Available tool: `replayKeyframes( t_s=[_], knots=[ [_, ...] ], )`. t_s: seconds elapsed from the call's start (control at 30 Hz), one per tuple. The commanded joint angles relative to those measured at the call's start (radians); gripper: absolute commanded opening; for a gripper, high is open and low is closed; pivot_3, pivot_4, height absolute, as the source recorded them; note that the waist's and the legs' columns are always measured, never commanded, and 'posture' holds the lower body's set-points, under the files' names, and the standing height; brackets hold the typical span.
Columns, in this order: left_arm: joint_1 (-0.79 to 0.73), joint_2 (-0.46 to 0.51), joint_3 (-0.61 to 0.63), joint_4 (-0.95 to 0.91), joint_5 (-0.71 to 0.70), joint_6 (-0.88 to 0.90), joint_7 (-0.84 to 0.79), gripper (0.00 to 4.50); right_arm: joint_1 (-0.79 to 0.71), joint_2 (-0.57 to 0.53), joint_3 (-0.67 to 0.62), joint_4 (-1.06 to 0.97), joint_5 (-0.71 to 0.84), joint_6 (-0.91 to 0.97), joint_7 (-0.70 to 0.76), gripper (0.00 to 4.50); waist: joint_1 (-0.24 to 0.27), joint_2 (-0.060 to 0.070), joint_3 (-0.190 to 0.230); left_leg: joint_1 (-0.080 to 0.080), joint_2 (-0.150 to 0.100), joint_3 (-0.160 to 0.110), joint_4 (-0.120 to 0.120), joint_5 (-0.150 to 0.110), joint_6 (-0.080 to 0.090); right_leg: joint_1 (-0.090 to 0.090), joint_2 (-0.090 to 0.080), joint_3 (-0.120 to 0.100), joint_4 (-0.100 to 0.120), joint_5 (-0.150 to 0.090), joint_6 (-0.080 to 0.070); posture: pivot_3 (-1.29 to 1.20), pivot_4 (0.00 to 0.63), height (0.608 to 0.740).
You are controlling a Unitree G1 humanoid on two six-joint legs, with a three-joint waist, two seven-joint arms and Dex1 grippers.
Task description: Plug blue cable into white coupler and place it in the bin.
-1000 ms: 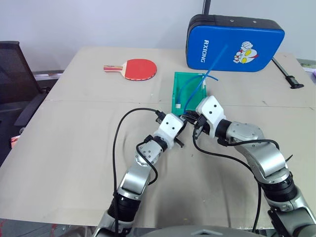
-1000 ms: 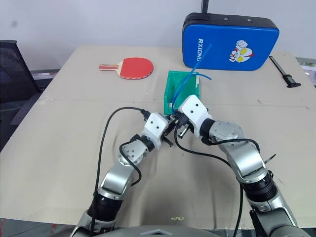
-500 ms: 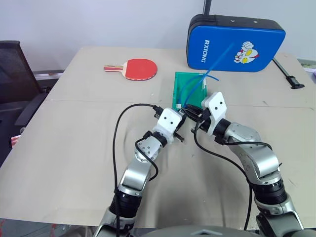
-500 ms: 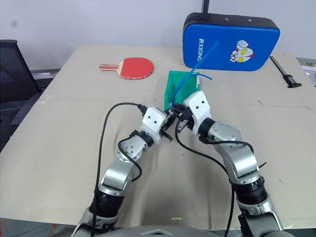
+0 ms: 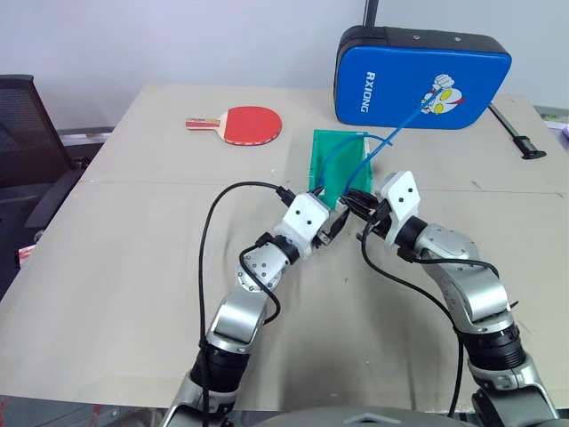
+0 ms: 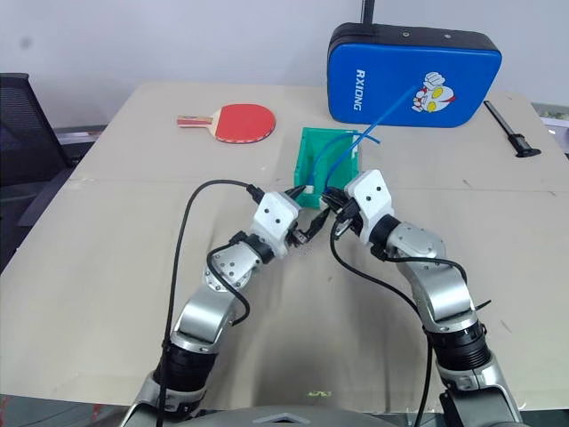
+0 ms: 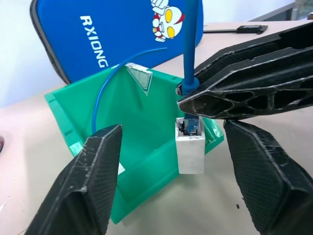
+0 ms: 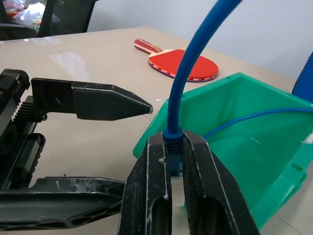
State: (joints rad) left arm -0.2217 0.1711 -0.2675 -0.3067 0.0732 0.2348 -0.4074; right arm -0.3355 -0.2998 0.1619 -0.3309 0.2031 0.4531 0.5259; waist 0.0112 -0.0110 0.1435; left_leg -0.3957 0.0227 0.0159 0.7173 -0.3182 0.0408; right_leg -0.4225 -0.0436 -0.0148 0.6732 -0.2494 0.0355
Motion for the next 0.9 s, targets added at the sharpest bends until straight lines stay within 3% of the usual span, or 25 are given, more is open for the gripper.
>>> replayKeyframes(
  t_s=[0.03,0.2,0.33,0.43,0.57,0.67,0.9],
  knots=[
    [0.039,0.05,0.042,-0.19,-0.075,0.017,-0.056,3.24,-0.054,-0.006,-0.045,0.008,0.051,0.017,0.025,0.0,-0.003,0.0,0.0,0.0,0.0,0.0,0.0,0.0,0.0,0.0,0.0,0.0,0.0,0.0,0.0,0.0,0.15,0.681],
    [0.135,0.119,0.124,-0.324,-0.184,0.132,-0.093,3.24,-0.16,0.039,-0.099,0.047,0.153,0.081,0.028,0.0,-0.008,0.001,0.0,0.001,0.001,0.0,0.0,0.0,0.0,0.0,-0.003,0.001,0.001,0.0,0.0,0.0,0.15,0.681],
    [0.178,0.161,0.307,-0.411,-0.357,0.302,-0.095,3.24,-0.304,0.063,-0.12,0.235,0.167,0.086,0.039,0.0,-0.009,0.0,0.0,0.001,0.0,0.0,0.0,0.0,0.0,0.0,-0.003,0.0,0.001,0.0,0.0,0.0,0.15,0.681],
    [0.112,0.259,0.446,-0.408,-0.466,0.415,-0.122,3.24,-0.436,0.072,-0.129,0.477,0.148,0.055,0.057,0.0,-0.012,0.0,0.001,0.002,0.0,-0.001,0.0,0.001,-0.001,0.0,-0.001,0.0,0.003,0.0,0.0,0.0,0.15,0.681],
    [0.011,0.355,0.517,-0.395,-0.606,0.552,-0.154,3.24,-0.548,0.091,-0.147,0.691,0.145,0.022,0.077,0.0,-0.011,-0.001,0.001,0.001,-0.001,-0.001,0.0,0.003,-0.005,0.0,0.0,-0.001,0.003,0.0,0.0,0.0,0.15,0.681],
    [-0.041,0.416,0.524,-0.383,-0.673,0.613,-0.177,3.35,-0.597,0.093,-0.15,0.803,0.123,-0.014,0.085,1.05,-0.017,-0.001,0.001,0.001,-0.001,-0.001,-0.001,0.003,-0.006,-0.001,-0.001,-0.001,0.003,0.0,0.0,0.0,0.15,0.681],
    [-0.069,0.45,0.515,-0.363,-0.71,0.625,-0.158,3.35,-0.564,0.049,-0.179,0.721,0.126,-0.036,0.1,4.47,-0.022,-0.001,0.001,-0.003,-0.001,-0.001,-0.008,0.003,-0.006,-0.004,-0.006,0.0,0.004,0.0,0.0,0.0,0.15,0.681]
  ],
)
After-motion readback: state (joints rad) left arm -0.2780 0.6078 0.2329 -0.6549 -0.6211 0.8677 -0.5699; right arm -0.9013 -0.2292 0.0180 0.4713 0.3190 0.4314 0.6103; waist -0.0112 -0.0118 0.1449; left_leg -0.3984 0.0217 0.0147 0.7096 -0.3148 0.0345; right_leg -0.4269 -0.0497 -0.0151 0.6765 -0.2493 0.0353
